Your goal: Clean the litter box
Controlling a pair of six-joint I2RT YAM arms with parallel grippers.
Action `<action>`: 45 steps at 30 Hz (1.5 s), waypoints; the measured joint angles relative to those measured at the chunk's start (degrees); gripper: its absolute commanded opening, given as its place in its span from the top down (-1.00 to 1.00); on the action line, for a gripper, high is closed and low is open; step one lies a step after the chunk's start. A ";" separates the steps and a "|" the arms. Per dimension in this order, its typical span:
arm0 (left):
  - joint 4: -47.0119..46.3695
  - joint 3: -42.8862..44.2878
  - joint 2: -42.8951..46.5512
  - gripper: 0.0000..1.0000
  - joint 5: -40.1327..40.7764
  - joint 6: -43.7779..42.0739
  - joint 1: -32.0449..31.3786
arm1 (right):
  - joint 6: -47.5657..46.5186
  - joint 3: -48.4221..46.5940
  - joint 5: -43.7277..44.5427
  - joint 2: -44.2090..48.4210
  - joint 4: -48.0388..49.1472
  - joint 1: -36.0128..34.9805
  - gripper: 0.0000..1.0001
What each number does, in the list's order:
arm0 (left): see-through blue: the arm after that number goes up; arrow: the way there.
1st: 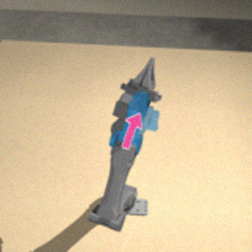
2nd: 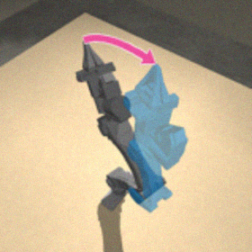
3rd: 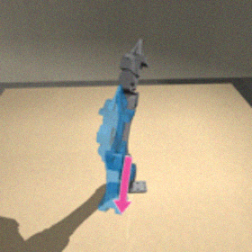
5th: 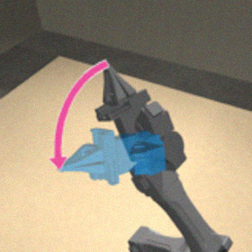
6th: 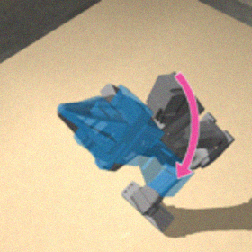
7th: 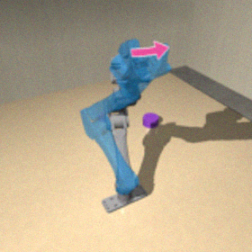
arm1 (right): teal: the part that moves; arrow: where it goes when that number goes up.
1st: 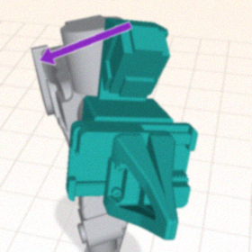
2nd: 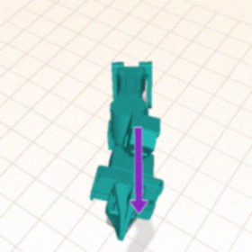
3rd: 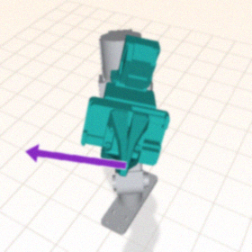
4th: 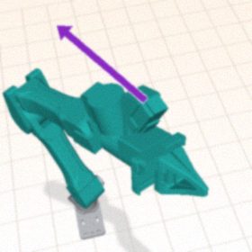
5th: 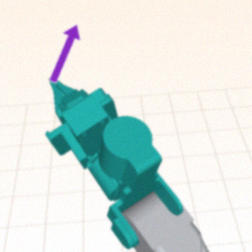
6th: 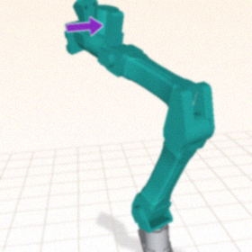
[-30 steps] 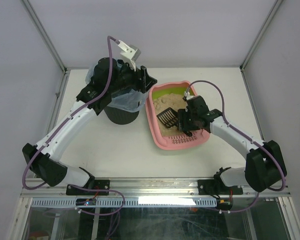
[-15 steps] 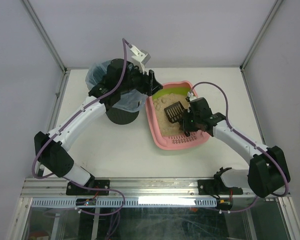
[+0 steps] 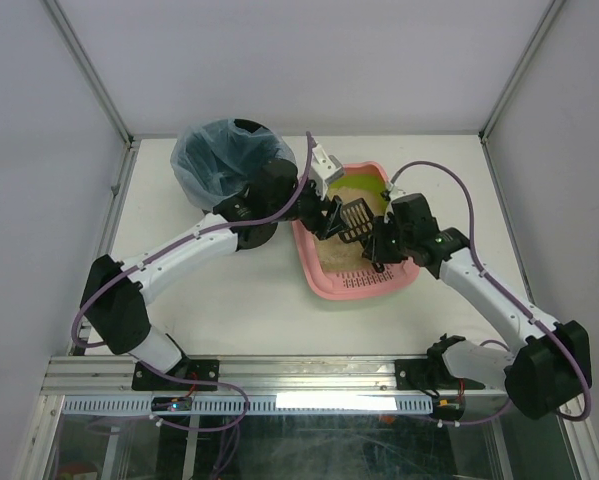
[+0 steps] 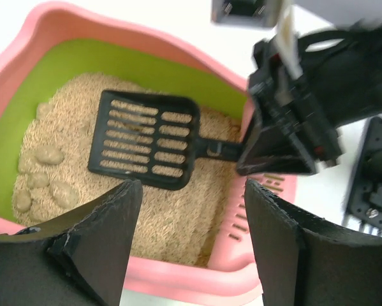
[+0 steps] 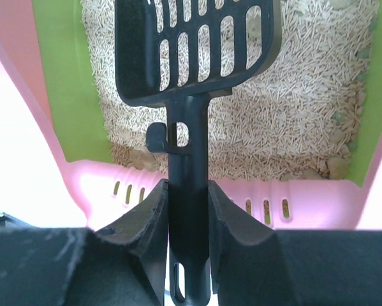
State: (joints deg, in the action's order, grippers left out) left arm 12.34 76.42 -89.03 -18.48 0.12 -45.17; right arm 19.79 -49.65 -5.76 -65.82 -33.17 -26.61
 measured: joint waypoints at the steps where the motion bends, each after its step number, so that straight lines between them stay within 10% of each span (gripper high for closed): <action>1: -0.61 -1.31 0.00 -0.34 0.00 -0.83 0.20 | 0.17 0.00 -0.55 0.26 -0.68 0.20 0.70; 23: -4.79 -7.50 -4.83 -0.18 -3.76 -12.22 -3.43 | 2.86 0.02 -9.81 5.42 -2.49 1.25 0.72; 29: -4.59 -7.10 -8.09 0.18 -0.79 -13.07 -4.63 | 3.34 0.00 -10.93 6.58 -2.75 1.25 0.72; 34: -4.17 -5.42 -9.44 0.86 2.40 -12.83 -6.08 | 4.28 0.02 -11.78 7.45 -2.56 1.33 0.72; 45: -3.91 -3.58 -10.84 1.00 6.82 -9.29 -6.67 | 6.27 0.17 -6.32 11.52 -1.42 1.62 -0.45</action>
State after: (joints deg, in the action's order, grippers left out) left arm 8.43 72.84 -99.88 -11.66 -9.17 -51.83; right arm 26.06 -49.47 -12.08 -54.30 -34.59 -24.99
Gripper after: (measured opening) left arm 0.083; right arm 0.673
